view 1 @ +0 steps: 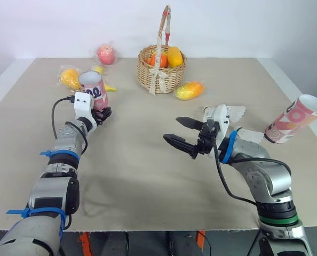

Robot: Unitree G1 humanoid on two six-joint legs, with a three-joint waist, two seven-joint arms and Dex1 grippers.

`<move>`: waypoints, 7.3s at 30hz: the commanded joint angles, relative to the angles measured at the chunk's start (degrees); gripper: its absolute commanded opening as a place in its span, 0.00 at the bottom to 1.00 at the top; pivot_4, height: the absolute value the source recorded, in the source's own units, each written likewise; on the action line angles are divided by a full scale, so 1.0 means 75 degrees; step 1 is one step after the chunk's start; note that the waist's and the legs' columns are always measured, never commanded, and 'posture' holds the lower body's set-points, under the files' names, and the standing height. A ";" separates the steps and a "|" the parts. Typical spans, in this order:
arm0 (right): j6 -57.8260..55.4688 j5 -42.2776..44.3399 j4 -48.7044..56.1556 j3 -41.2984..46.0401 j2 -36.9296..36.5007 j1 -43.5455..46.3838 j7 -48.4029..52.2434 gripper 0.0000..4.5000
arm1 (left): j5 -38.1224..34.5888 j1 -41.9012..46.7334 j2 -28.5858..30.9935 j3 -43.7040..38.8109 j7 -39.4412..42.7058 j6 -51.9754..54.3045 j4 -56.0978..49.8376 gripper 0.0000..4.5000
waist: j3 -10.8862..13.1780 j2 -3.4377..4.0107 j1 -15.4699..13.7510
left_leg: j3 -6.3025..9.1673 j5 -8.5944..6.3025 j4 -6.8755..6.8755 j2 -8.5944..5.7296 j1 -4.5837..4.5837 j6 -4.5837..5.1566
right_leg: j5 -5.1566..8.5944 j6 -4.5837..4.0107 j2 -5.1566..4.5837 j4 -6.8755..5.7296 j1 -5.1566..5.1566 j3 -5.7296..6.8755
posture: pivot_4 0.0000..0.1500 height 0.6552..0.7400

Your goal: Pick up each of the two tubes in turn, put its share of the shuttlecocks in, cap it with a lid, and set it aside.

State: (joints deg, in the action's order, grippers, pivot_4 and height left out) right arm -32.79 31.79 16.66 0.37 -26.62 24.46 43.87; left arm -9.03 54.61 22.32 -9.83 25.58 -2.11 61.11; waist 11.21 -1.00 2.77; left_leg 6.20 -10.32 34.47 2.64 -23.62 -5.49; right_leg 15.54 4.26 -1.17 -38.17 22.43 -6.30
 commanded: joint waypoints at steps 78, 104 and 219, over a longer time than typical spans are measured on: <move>0.0445 -0.0802 -0.0804 0.1210 -0.1619 -0.0992 -0.0593 1.00 | -0.0835 -0.1566 0.3147 0.4396 0.8923 0.1604 -0.5747 0.69 | -0.0012 0.0018 0.0217 | 0.0002 0.0009 0.0018 0.0017 0.0015 0.0017 | 0.0017 0.0024 0.0016 -0.0017 -0.0012 0.0004 | 1.00 1.00; 0.2826 -0.3852 -0.7013 -0.0137 0.1562 0.2886 -0.3827 1.00 | -0.1233 -0.1765 0.4331 0.5000 0.8923 0.1638 -0.5967 0.69 | -0.0011 0.0020 0.0454 | 0.0003 0.0026 -0.0009 0.0030 0.0044 0.0051 | 0.0050 -0.0031 0.0043 -0.0132 0.0035 -0.0004 | 1.00 1.00; 0.0924 -0.1403 -0.3817 0.1732 -0.3441 -0.0619 0.2100 0.76 | -0.1603 -0.0168 0.2738 0.5577 0.8923 0.1770 -0.4804 0.68 | -0.0006 0.0029 0.0065 | 0.0003 0.0073 0.0023 0.0007 -0.0080 0.0128 | 0.0052 -0.0002 0.0047 -0.0121 0.0077 -0.0018 | 1.00 1.00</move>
State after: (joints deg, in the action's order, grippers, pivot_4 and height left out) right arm -26.94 21.85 -11.32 13.28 -52.57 18.25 60.43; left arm -21.10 52.69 41.98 31.96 92.54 12.12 25.91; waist 11.17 -0.78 3.25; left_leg 6.21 -9.78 34.65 2.70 -24.22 -4.53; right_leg 15.93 4.24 -0.83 -39.07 23.01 -6.44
